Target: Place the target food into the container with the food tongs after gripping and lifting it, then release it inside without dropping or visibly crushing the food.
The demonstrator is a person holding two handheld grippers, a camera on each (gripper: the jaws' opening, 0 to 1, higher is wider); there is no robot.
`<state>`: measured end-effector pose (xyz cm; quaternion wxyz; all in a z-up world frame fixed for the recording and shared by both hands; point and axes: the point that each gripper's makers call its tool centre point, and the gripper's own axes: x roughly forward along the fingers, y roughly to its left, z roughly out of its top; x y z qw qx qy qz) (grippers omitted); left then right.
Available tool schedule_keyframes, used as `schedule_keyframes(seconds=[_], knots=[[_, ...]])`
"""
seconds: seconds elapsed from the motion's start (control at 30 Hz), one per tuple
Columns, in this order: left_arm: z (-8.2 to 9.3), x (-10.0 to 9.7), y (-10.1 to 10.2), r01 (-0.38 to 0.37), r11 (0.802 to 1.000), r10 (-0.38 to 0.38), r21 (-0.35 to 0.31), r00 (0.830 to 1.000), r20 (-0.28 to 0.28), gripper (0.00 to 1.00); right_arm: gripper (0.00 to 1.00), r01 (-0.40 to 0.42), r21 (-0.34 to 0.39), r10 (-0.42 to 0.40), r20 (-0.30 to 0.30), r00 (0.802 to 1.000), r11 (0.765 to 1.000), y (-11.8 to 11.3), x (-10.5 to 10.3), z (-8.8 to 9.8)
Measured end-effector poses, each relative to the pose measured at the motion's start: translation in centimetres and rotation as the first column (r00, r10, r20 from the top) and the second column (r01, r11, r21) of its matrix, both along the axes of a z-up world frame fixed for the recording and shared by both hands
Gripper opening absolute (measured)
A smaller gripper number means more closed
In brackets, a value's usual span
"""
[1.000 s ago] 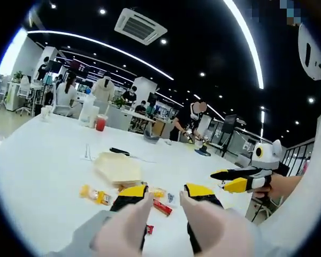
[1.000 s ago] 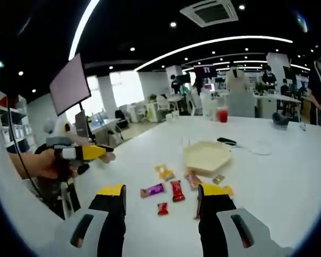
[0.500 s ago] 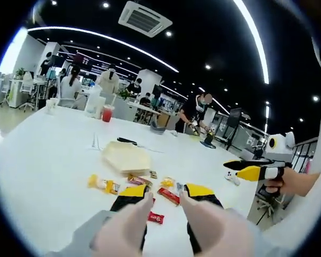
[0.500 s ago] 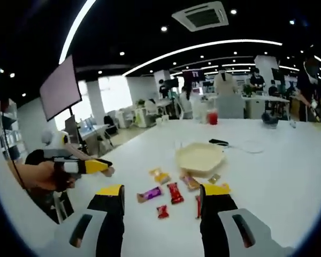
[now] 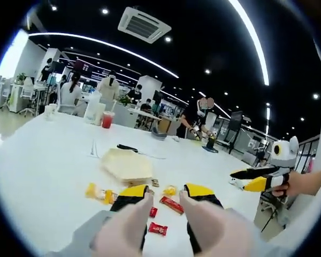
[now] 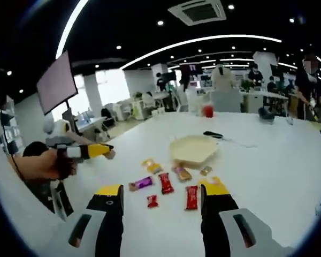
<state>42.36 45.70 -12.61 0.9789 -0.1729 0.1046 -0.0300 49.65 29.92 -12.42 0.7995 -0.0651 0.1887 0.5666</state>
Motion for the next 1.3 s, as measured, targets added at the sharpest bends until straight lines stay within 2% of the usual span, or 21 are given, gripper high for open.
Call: schedule_keyframes(seconds=[0.13, 0.23, 0.4, 0.53, 0.6, 0.67, 0.77, 0.83, 0.97, 1.23, 1.3], knots=[[-0.1, -0.2, 0.0, 0.0, 1.0, 0.0, 0.017, 1.0, 0.0, 0.25, 0.59, 0.034, 0.04, -0.033, -0.03, 0.999, 0.999, 0.1, 0.2, 0.8], [-0.7, -0.5, 0.2, -0.015, 1.0, 0.015, -0.002, 1.0, -0.014, 0.25, 0.6, 0.051, 0.035, -0.049, -0.055, 0.997, 0.998, 0.1, -0.5, -0.4], [-2.1, -1.0, -0.2, 0.021, 0.998, -0.018, 0.067, 0.999, -0.04, 0.26, 0.59, 0.064, 0.02, -0.062, -0.085, 0.994, 0.998, 0.1, -1.2, -2.3], [-1.9, -1.6, 0.8, -0.03, 0.998, 0.032, 0.056, 0.999, -0.023, 0.26, 0.59, 0.077, 0.026, -0.073, -0.141, 0.987, 0.997, 0.6, -1.3, -2.7], [-1.7, -2.0, 1.3, -0.059, 0.998, 0.06, 0.037, 0.998, -0.021, 0.26, 0.59, 0.072, 0.032, -0.067, -0.137, 0.988, 0.997, 1.0, -1.2, -2.3], [-1.9, -2.1, 1.5, -0.066, 0.996, 0.067, 0.055, 0.998, -0.008, 0.26, 0.59, 0.066, 0.043, -0.061, -0.119, 0.991, 0.997, 1.4, -1.0, -2.0], [-3.6, -1.9, 1.9, -0.066, 0.995, 0.07, 0.072, 0.996, -0.06, 0.26, 0.6, 0.063, 0.027, -0.059, -0.107, 0.993, 0.998, 1.9, -0.7, -1.8], [-3.7, -1.8, 2.1, -0.063, 0.995, 0.067, 0.072, 0.996, -0.064, 0.26, 0.6, 0.071, 0.045, -0.067, -0.088, 0.994, 0.996, 1.8, -0.6, -1.2], [-4.0, -1.4, 1.8, -0.012, 0.992, 0.022, 0.129, 0.997, -0.077, 0.26, 0.59, 0.11, 0.054, -0.105, -0.096, 0.99, 0.992, 1.0, -0.5, -1.3], [-5.1, -0.9, 2.4, -0.007, 0.985, 0.026, 0.171, 0.994, -0.108, 0.26, 0.59, 0.165, 0.031, -0.16, -0.122, 0.98, 0.986, -1.3, -1.2, -2.8], [-5.6, -0.6, 2.5, 0.001, 0.982, 0.022, 0.189, 0.993, -0.119, 0.27, 0.59, 0.2, 0.034, -0.193, -0.145, 0.97, 0.979, -2.0, -1.1, -3.2]])
